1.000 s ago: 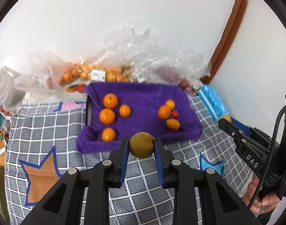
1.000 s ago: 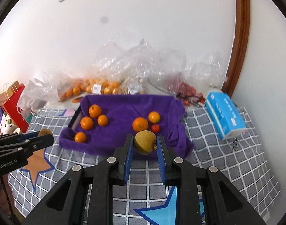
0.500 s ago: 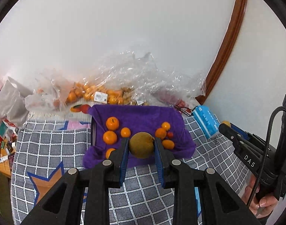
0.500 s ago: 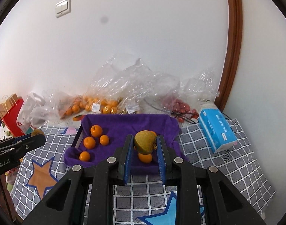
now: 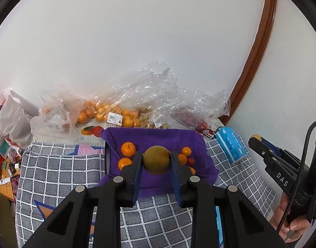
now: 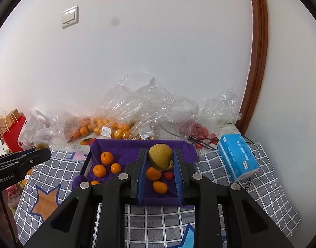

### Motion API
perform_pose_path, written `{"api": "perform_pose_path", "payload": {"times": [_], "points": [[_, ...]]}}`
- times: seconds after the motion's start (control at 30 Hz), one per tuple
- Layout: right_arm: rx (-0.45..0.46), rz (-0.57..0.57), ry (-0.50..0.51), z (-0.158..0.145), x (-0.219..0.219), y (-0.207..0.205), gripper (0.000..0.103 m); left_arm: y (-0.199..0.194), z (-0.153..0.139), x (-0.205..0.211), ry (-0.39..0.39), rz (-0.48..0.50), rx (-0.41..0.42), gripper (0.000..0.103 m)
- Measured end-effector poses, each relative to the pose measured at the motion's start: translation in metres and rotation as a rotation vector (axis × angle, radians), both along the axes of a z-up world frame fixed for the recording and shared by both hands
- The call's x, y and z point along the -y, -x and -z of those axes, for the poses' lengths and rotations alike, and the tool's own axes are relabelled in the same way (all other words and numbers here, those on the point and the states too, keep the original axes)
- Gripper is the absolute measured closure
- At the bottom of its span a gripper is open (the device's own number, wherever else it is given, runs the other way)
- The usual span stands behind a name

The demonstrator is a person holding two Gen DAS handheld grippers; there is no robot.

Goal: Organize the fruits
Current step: 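Lift and carry the yellow-green fruit over the towel with both tools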

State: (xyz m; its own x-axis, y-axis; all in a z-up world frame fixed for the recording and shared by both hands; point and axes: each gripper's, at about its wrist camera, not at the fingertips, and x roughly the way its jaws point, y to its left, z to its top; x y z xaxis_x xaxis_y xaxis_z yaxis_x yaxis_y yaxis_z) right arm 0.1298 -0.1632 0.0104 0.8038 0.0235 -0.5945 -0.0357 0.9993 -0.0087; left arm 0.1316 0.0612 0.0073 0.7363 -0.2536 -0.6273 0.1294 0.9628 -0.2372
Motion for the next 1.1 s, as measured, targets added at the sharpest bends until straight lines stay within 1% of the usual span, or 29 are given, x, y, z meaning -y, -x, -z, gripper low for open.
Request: {"api": "perform_pose_path", "payload": {"times": [0.43, 0.93, 1.1], "points": [[0.026, -0.002, -0.005, -0.009, 0.005, -0.016, 0.078, -0.014, -0.01, 0.001, -0.013, -0.025, 0.017, 0.078], [0.033, -0.021, 0.018, -0.007, 0.003, -0.036, 0.078, -0.036, -0.014, 0.006, -0.026, -0.019, 0.034, 0.078], [0.023, -0.015, -0.001, -0.003, 0.006, -0.046, 0.078, -0.046, -0.012, 0.009, -0.031, -0.012, 0.034, 0.078]]}}
